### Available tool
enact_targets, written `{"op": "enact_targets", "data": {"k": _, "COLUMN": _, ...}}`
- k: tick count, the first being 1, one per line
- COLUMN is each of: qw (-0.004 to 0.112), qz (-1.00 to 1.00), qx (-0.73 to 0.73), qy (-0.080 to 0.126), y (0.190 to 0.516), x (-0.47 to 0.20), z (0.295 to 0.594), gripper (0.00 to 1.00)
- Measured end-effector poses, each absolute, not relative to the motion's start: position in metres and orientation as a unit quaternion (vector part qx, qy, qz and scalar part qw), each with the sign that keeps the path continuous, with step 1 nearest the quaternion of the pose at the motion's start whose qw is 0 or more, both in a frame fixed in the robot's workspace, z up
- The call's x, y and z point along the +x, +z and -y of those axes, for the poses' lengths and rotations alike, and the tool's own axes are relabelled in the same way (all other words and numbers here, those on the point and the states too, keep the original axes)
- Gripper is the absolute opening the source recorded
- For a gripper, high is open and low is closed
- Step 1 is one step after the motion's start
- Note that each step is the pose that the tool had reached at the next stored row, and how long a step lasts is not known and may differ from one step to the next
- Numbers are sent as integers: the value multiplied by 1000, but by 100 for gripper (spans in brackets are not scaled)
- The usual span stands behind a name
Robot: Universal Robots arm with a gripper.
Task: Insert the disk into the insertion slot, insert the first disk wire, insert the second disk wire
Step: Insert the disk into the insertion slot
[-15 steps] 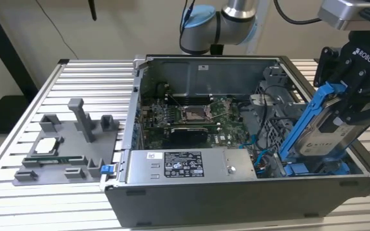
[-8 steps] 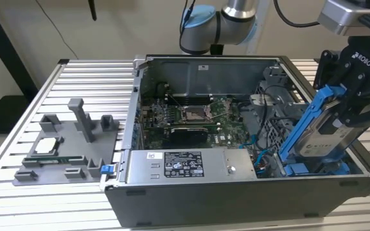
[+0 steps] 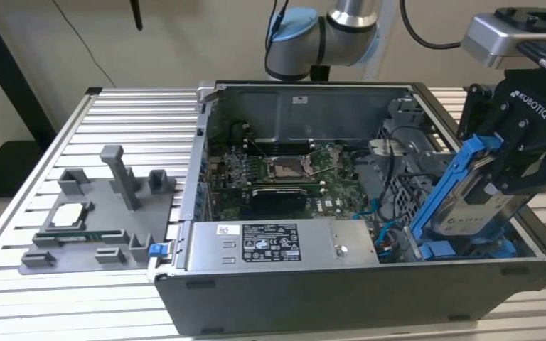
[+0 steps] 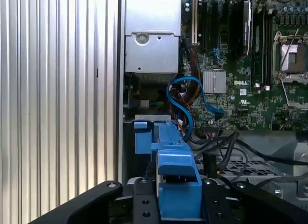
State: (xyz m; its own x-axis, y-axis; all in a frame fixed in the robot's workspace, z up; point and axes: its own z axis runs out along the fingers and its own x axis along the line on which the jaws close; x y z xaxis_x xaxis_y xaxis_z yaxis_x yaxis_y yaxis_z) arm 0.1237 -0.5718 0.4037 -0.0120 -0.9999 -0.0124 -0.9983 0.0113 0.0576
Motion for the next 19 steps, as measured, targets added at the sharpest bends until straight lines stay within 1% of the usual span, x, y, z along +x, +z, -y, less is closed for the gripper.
{"op": "enact_targets", "data": {"k": 11, "qw": 16, "qz": 711, "qx": 703, "qy": -25, "y": 388, "x": 124, "z": 571, "gripper": 0}}
{"op": "enact_targets", "data": {"k": 12, "qw": 16, "qz": 711, "qx": 703, "qy": -25, "y": 388, "x": 124, "z": 571, "gripper": 100}}
{"op": "enact_targets", "data": {"k": 17, "qw": 16, "qz": 711, "qx": 703, "qy": -25, "y": 389, "x": 124, "z": 571, "gripper": 100}}
{"op": "enact_targets", "data": {"k": 19, "qw": 16, "qz": 711, "qx": 703, "qy": -25, "y": 394, "x": 124, "z": 571, "gripper": 100}}
